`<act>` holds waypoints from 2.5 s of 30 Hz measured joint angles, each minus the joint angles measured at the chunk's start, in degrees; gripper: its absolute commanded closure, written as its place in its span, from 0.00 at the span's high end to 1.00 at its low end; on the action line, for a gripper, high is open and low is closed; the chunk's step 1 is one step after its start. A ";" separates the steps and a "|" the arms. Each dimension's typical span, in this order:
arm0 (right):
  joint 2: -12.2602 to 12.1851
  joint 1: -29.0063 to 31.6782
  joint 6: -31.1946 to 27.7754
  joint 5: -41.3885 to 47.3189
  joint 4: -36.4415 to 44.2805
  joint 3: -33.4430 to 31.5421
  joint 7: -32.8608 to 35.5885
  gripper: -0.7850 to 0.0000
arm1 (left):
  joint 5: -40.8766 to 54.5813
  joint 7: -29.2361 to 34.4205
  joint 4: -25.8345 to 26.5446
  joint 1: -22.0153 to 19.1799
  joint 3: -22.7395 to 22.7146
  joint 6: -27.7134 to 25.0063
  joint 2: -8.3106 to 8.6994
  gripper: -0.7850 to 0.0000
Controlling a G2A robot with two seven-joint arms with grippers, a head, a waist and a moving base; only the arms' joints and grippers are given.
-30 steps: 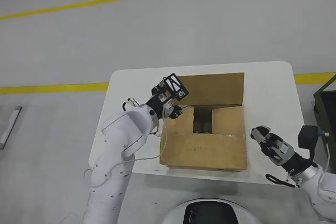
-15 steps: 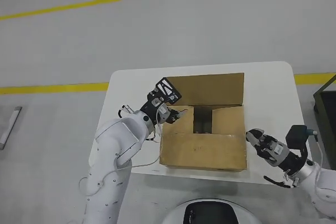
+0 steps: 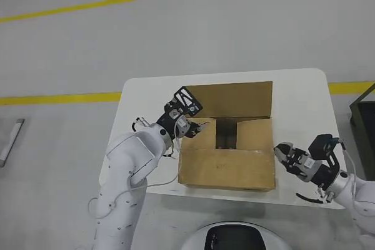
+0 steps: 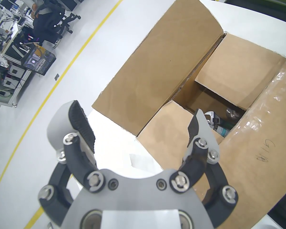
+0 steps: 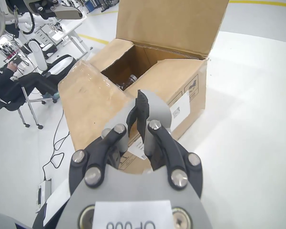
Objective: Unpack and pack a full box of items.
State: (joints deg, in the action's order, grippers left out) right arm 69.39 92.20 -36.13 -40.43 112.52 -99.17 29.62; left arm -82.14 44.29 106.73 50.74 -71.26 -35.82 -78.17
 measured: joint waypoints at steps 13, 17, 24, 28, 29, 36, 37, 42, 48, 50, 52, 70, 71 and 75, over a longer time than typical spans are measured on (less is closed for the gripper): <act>-0.79 -0.63 -0.32 1.53 -1.64 2.02 0.74 0.40 | 0.00 0.00 0.00 0.00 0.00 0.00 0.00 1.00; -1.09 -0.72 -1.56 3.11 -2.12 2.53 1.10 0.40 | 0.00 0.00 0.00 0.00 0.00 0.00 0.00 1.00; -1.62 -0.95 -2.26 5.43 -2.66 2.67 1.97 0.40 | 0.00 0.00 0.00 0.00 0.00 0.00 0.00 1.00; -1.93 -1.12 -2.24 5.87 -2.34 2.28 2.03 0.40 | 0.00 0.00 0.00 0.00 0.00 0.00 0.00 1.00; -2.02 -1.22 -2.06 5.35 -2.14 2.16 1.99 0.40 | 0.00 0.00 0.00 0.00 0.00 0.00 0.00 1.00; -2.31 -1.76 -1.69 2.61 -1.31 3.77 0.86 0.40 | 0.00 0.00 0.00 0.00 0.00 0.00 0.00 1.00; -2.34 -1.85 -1.69 2.37 -1.26 4.09 0.83 0.40 | 0.00 0.00 0.00 0.00 0.00 0.00 0.00 1.00; -2.55 -1.98 -1.60 1.61 -0.98 5.32 0.51 0.36 | 0.00 0.00 0.00 0.00 0.00 0.00 0.00 1.00; -2.90 -0.62 -1.20 4.43 -0.26 5.34 1.25 0.18 | 0.00 0.00 0.00 0.00 0.00 0.00 0.00 1.00; -3.17 -0.22 -1.53 5.76 0.02 5.12 3.20 0.00 | 0.00 0.00 0.00 0.00 0.00 0.00 0.00 1.00; -3.41 -0.09 -1.73 6.79 0.21 4.84 4.85 0.00 | 0.00 0.00 0.00 0.00 0.00 0.00 0.00 1.00; -4.62 -5.72 -5.56 1.71 3.38 1.69 -1.66 0.00 | 0.00 0.00 0.00 0.00 0.00 0.00 0.00 1.00; -4.60 -6.15 -6.67 -0.28 3.59 1.72 -4.08 0.00 | 0.00 0.00 0.00 0.00 0.00 0.00 0.00 1.00; -4.43 -6.12 -8.59 -6.03 3.52 2.16 -11.48 0.00 | 0.00 0.00 0.00 0.00 0.00 0.00 0.00 1.00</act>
State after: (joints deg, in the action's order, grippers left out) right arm 64.96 86.08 -44.72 -46.46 116.05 -97.00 18.14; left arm -82.14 44.29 106.73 50.74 -71.26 -35.82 -78.17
